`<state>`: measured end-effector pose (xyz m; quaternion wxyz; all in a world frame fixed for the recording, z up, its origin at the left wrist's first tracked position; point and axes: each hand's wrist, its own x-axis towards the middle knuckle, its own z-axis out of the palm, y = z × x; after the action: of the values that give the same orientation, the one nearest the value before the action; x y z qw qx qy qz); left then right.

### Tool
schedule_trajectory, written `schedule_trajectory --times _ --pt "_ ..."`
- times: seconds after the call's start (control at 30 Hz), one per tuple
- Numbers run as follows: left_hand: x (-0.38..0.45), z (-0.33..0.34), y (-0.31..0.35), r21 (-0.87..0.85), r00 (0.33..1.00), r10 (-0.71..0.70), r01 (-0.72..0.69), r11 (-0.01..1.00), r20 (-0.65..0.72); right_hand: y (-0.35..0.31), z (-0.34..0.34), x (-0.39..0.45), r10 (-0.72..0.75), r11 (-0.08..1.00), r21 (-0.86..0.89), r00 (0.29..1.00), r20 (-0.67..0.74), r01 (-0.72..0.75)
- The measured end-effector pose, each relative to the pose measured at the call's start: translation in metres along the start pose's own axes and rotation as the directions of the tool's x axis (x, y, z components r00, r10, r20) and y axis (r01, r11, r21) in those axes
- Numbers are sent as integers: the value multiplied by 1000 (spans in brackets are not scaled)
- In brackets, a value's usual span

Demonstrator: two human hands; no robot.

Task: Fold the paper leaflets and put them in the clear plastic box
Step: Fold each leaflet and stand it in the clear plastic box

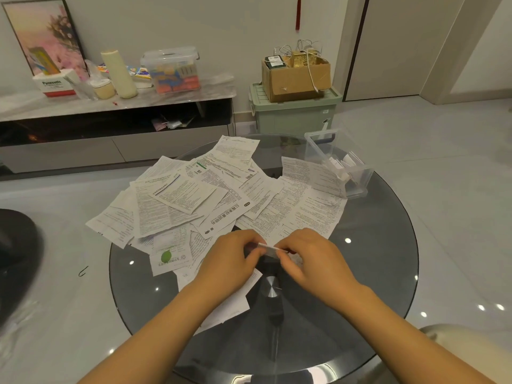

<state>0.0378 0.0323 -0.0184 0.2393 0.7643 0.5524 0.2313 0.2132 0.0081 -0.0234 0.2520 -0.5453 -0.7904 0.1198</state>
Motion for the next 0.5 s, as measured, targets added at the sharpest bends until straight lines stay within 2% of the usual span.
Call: schedule_trajectory --times 0.27,0.5 --pt "11 -2 28 -318 992 -125 110 942 -29 4 -30 9 157 977 150 987 -38 -149" --pt "32 -8 51 -320 992 -117 98 942 -40 11 -64 20 219 956 194 976 16 -218"
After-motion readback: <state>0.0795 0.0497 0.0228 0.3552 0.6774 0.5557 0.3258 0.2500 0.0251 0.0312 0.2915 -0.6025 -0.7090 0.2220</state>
